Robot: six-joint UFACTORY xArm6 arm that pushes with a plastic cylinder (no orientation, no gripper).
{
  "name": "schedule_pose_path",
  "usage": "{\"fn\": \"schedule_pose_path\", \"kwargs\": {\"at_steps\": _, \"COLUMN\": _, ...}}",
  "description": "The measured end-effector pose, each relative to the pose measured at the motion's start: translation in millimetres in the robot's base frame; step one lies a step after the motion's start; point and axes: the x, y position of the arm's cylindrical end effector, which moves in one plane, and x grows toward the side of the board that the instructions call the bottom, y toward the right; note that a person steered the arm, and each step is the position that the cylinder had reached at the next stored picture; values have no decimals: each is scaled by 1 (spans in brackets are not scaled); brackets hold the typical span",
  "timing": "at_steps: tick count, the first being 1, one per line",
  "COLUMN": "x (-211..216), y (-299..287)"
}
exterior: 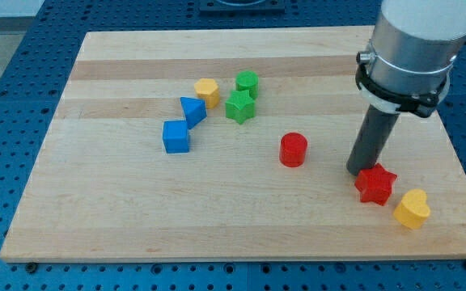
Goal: Move the red circle into the red star
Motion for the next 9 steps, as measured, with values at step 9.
{"fn": "schedule_pose_path", "kwargs": {"at_steps": 9, "x": -33, "y": -94}}
